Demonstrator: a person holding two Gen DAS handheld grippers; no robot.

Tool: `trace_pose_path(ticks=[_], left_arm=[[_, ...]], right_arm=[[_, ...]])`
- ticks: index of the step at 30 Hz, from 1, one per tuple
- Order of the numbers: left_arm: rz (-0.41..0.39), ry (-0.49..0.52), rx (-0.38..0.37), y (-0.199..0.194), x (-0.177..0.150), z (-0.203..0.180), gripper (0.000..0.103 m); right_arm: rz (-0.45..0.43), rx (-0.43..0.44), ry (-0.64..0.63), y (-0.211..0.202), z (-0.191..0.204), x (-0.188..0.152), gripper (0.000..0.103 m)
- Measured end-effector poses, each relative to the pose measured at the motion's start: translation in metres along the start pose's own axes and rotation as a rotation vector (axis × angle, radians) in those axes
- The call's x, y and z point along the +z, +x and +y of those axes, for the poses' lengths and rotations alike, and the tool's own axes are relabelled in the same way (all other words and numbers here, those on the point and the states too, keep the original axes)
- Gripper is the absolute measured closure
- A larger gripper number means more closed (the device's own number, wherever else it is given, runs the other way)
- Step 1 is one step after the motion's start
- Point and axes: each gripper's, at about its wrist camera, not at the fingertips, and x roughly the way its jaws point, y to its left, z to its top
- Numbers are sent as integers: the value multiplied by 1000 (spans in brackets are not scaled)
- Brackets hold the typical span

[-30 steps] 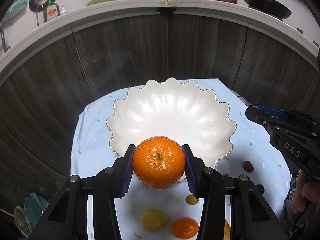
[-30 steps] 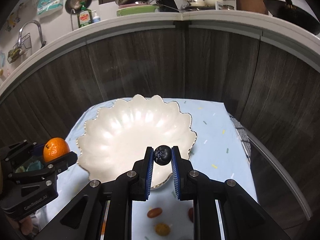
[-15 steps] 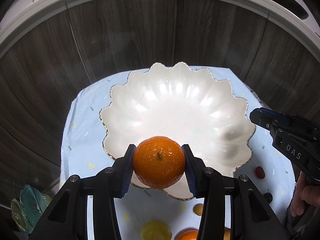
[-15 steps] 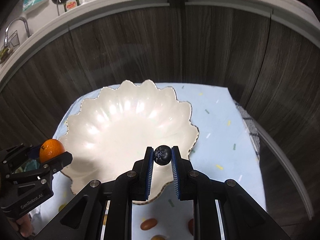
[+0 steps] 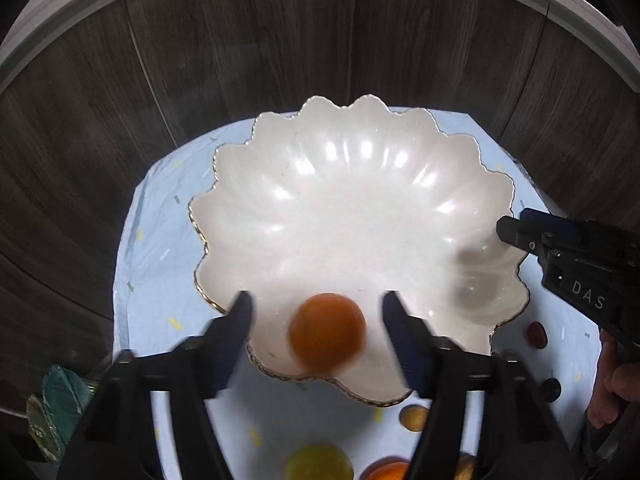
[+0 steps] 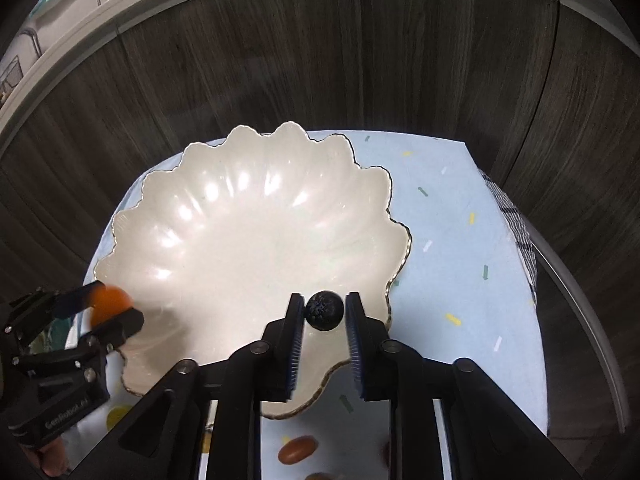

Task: Organize fruits
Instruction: 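Withdraw both open tools from the bowl back toward the remaining fruit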

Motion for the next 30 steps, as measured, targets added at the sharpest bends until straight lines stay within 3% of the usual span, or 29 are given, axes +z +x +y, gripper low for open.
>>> trace_pose_path(ticks=[1, 3, 10, 14, 30], left_arm=[[-6, 3, 4, -1, 0, 0, 31], [-2, 1, 8, -1, 1, 0, 30], [-35, -15, 27, -14, 6, 3, 16], [-54, -20, 35, -24, 7, 5, 10], [-121, -17, 47, -70, 5, 1, 8]], right_arm=[[-10, -6, 1, -2, 0, 0, 53], [-29, -19, 1, -6, 1, 1, 43], [-79, -28, 5, -22, 2, 5, 26], [-103, -34, 3, -31, 4, 7, 24], [-187, -33, 9, -81, 7, 3, 21]])
